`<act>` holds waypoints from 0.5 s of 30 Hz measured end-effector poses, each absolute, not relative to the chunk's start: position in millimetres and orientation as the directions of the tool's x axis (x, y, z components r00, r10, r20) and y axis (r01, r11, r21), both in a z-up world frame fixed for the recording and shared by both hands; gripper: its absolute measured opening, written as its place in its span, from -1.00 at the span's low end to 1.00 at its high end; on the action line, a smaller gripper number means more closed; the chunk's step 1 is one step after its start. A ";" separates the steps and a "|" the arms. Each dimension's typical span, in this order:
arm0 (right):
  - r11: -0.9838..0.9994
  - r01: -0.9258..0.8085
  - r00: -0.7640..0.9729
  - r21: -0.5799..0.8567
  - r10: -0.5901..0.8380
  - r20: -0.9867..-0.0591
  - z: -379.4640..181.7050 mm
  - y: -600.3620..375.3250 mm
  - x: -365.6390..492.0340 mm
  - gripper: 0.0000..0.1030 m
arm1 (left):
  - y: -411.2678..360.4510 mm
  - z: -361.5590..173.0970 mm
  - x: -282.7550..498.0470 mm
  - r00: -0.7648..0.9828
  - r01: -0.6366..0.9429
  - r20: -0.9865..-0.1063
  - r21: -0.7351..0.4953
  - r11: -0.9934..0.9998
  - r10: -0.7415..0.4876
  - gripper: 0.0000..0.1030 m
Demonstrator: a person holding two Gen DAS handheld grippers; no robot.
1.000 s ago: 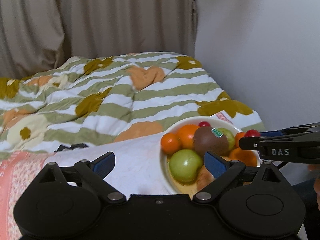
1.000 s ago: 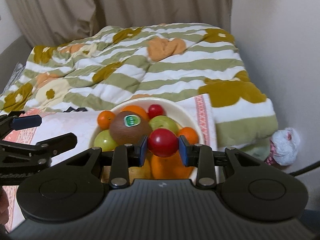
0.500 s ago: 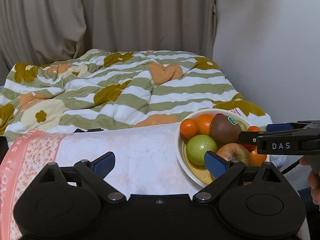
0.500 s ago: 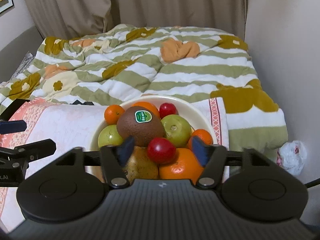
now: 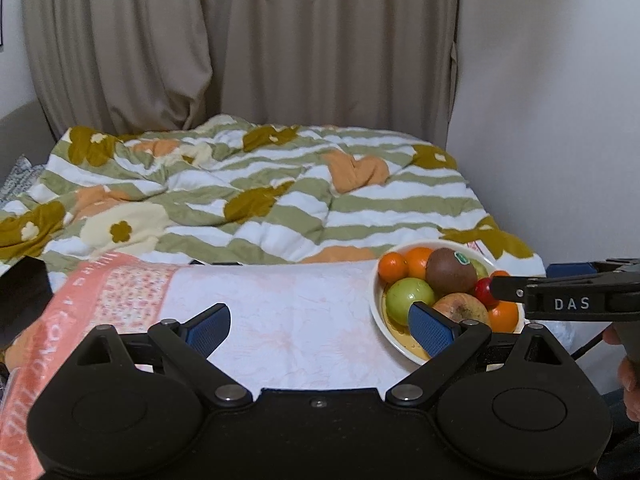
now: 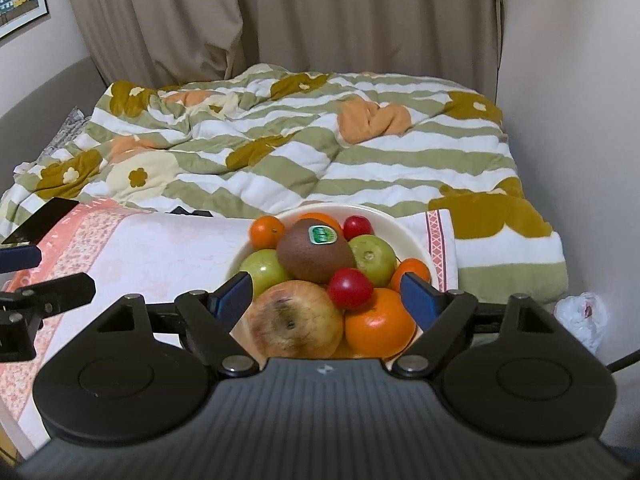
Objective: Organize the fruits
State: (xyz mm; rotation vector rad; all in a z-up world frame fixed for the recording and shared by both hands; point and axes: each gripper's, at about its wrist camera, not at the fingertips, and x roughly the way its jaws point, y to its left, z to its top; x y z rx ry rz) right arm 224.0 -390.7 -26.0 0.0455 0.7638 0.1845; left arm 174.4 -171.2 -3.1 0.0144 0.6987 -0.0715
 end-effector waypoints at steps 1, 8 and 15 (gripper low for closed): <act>0.983 -0.144 0.707 0.112 0.181 -0.683 -20.8 -388.2 219.0 0.88 | -167.7 1.1 169.7 0.769 0.067 -0.637 -0.013 0.998 -0.060 0.90; 0.989 -0.097 0.756 0.109 0.145 -0.638 27.6 -363.7 165.5 0.88 | -132.0 28.7 130.8 0.789 0.069 -0.611 -0.007 0.998 -0.059 0.92; 0.993 -0.046 0.762 0.108 0.105 -0.639 55.1 -334.9 113.5 1.00 | -90.5 45.3 101.3 0.793 0.061 -0.607 -0.017 0.998 -0.059 1.00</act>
